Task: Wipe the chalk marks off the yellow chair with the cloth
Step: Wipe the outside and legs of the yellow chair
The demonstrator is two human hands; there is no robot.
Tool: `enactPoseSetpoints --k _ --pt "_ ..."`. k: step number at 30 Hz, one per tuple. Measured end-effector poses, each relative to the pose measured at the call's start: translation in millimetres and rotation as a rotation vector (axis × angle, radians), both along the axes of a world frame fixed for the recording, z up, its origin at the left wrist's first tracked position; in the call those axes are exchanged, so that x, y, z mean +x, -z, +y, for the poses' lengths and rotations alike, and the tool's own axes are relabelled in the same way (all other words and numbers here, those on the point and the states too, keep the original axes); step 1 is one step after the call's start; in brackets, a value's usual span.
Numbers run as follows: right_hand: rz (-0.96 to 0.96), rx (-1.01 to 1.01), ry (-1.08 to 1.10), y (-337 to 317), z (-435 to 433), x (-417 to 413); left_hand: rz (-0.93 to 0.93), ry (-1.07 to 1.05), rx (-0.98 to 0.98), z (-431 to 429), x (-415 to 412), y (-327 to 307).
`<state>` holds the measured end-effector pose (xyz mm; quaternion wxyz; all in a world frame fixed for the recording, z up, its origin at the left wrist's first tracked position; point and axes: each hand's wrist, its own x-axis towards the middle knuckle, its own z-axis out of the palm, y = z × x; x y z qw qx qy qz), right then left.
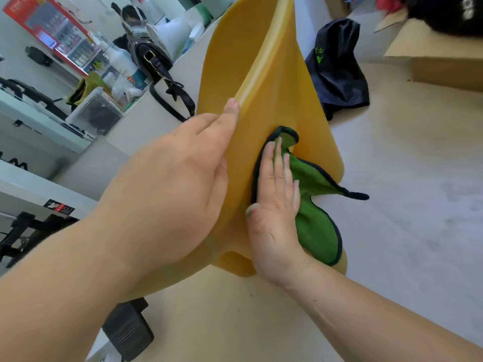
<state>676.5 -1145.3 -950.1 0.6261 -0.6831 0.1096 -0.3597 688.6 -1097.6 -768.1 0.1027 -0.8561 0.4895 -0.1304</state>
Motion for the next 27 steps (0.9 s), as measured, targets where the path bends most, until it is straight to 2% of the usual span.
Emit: enactPoseSetpoints --k 5,9,11,15,18,21,27 --pt "0.126 0.046 -0.117 13.2 -43.1 7.0 0.040 0.074 -0.100 -10.8 -8.0 7.4" --pt "0.088 -0.094 -0.172 30.1 -52.8 8.9 0.045 0.065 -0.107 -12.7 -12.9 5.8" --pt "0.086 -0.075 -0.165 21.5 -48.0 4.1 0.040 0.055 -0.082 -10.2 -11.1 0.8" --pt "-0.032 -0.097 -0.240 35.8 -41.3 -21.3 0.021 0.014 -0.021 0.8 -16.9 0.9" --pt "0.023 -0.139 -0.183 38.5 -30.0 -26.4 0.112 -0.034 0.032 10.5 -27.1 -4.4" --pt "0.039 -0.125 -0.127 34.1 -20.1 -23.3 0.129 -0.074 0.093 24.5 -35.8 -3.7" --pt "0.049 0.000 -0.073 30.5 -2.8 -28.9 0.029 -0.076 0.180 31.2 -48.8 3.2"
